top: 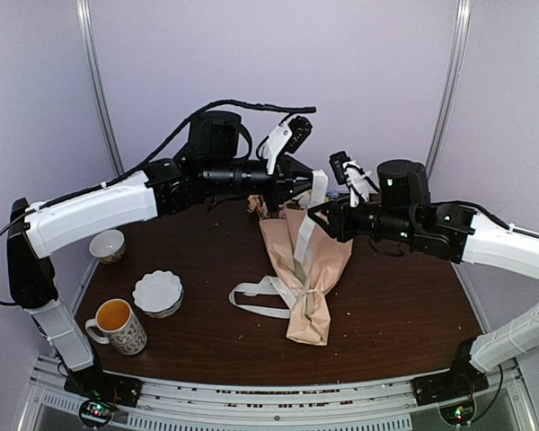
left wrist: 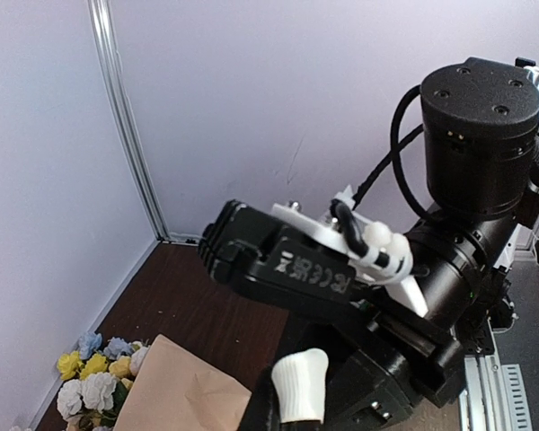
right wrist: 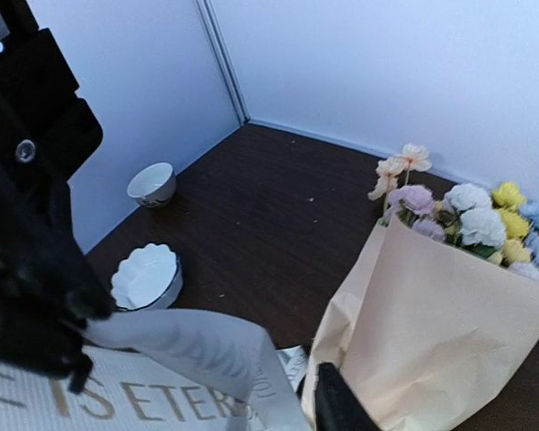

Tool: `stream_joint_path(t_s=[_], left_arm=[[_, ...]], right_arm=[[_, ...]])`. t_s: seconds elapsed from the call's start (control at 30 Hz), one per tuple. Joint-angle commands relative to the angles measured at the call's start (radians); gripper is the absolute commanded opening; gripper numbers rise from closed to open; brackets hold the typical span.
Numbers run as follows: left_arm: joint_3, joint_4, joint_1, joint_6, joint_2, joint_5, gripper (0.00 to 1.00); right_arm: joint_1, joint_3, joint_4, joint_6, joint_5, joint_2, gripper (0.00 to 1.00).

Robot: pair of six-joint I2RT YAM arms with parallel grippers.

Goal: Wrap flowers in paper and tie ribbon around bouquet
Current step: Pass from the left arm to the right

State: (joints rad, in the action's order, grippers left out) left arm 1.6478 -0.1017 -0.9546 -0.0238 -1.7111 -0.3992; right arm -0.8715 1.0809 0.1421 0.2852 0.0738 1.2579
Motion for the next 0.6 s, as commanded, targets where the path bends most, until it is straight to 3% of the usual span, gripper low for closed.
stream_joint_path(t_s=[0.0, 0.07, 0.13, 0.17, 0.23, 0.3, 0.43, 0.57], left_arm=[[0.047, -0.001, 0.005, -0.004, -0.012, 0.001, 0.00], [0.048, -0.021, 0.005, -0.009, -0.013, 0.007, 0.00], [0.050, -0.062, 0.007, -0.020, -0.008, 0.026, 0.00], [0.049, -0.091, 0.008, -0.024, -0.005, 0.038, 0.12], [0.042, -0.167, 0.017, -0.041, 0.007, 0.056, 0.49], [0.041, -0.286, 0.027, -0.069, 0.016, 0.085, 0.70], [-0.029, -0.536, 0.038, -0.107, 0.048, 0.221, 0.87], [-0.194, -0.591, 0.085, -0.039, 0.069, 0.245, 0.90]], right_arm=[[0.009, 0.035, -0.035, -0.002, 0.060, 0.006, 0.17], [0.017, 0.020, -0.060, 0.003, 0.066, -0.013, 0.00], [0.035, 0.000, -0.071, 0.019, 0.063, -0.035, 0.00], [0.047, -0.016, -0.074, 0.029, 0.065, -0.050, 0.00], [0.068, -0.040, -0.076, 0.045, 0.069, -0.072, 0.00], [0.083, -0.060, -0.069, 0.052, 0.069, -0.086, 0.00], [0.097, -0.087, -0.056, 0.054, 0.066, -0.102, 0.00], [0.102, -0.093, -0.039, 0.055, 0.054, -0.096, 0.00]])
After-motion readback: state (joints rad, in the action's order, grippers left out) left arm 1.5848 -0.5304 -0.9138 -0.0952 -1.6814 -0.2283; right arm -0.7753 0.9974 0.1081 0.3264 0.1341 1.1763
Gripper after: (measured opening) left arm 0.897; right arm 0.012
